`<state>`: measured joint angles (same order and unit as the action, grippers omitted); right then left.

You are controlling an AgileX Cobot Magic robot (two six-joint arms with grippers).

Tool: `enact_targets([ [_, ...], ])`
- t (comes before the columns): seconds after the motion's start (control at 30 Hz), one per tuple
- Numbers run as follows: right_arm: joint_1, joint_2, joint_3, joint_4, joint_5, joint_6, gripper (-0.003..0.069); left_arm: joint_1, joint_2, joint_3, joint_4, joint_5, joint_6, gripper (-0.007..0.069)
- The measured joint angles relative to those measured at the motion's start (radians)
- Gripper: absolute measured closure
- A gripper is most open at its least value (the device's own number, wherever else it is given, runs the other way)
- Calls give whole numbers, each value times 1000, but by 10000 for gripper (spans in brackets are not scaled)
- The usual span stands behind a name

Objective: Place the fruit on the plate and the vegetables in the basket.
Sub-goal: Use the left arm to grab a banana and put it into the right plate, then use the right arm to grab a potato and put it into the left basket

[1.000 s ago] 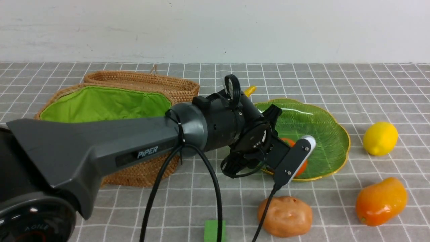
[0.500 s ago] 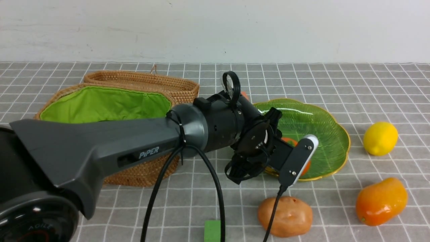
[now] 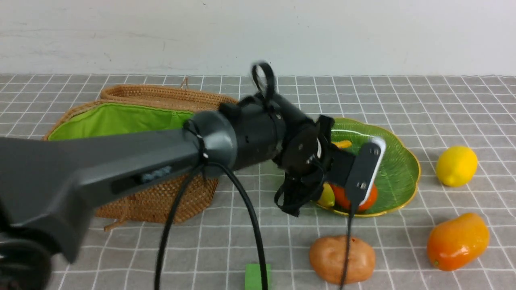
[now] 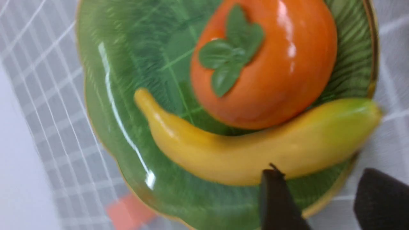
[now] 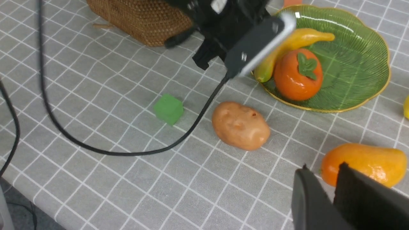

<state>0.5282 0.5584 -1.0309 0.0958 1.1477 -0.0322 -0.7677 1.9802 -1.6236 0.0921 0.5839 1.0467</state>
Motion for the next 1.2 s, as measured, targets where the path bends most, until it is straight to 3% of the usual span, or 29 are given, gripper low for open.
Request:
enact_targets([
  [0.03, 0, 1, 0, 0, 1, 1, 519, 0, -7, 0, 0, 0, 0, 347],
  [0.07, 0, 9, 0, 0, 13, 5, 519, 0, -61, 0, -57, 66, -185, 435],
  [0.2, 0, 56, 0, 0, 48, 9, 518, 0, -188, 0, -92, 208, -566, 628],
  [0.37, 0, 183, 0, 1, 76, -15, 514, 0, -362, 2, -79, 416, -921, 638],
  [0.57, 0, 355, 0, 67, 59, -122, 508, 0, -600, 123, -73, 444, -1041, 638],
  [0.7, 0, 520, 0, 149, -9, -249, 486, 0, -816, 312, -72, 422, -1132, 638],
  [0.97, 0, 803, 0, 236, -140, -510, 246, 0, -1216, 691, -69, 324, -1211, 638],
  [1.0, 0, 854, 0, 237, -183, -562, 155, 0, -1283, 729, -69, 314, -1231, 638],
  [1.07, 0, 903, 0, 229, -237, -621, 56, 0, -1353, 757, -69, 309, -1255, 638],
  [1.2, 1, 969, 0, 180, -333, -705, -16, 0, -1426, 768, -64, 307, -1270, 638],
])
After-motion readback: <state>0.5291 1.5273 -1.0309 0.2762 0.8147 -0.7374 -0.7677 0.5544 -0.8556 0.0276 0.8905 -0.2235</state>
